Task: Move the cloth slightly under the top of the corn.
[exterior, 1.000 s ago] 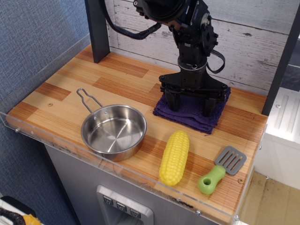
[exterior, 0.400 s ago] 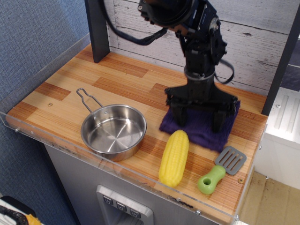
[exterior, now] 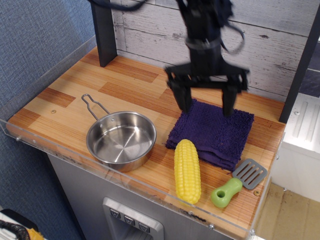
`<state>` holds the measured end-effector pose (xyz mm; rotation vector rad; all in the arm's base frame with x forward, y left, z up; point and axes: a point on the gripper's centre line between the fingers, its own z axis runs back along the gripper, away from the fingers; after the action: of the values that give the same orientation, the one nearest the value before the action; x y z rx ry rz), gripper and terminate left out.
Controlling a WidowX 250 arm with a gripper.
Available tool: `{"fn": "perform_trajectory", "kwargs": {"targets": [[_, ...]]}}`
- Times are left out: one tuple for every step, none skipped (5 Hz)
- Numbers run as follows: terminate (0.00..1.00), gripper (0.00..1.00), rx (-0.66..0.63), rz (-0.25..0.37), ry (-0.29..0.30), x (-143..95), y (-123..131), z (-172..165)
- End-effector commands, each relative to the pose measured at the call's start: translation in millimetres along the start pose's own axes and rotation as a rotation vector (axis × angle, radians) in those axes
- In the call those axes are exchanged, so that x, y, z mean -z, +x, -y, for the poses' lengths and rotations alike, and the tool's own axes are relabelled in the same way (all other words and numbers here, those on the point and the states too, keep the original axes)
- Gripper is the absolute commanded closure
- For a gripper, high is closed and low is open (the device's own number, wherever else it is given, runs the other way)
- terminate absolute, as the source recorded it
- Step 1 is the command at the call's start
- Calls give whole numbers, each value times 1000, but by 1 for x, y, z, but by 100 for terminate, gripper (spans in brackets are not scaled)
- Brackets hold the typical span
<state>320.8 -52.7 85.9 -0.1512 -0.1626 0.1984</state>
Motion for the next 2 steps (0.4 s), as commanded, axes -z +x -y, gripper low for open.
{"fn": "perform_trajectory", "kwargs": {"targets": [[0, 0, 10, 153, -49, -84, 19, -2], [0, 0, 26, 162, -20, -113, 18, 6]]}}
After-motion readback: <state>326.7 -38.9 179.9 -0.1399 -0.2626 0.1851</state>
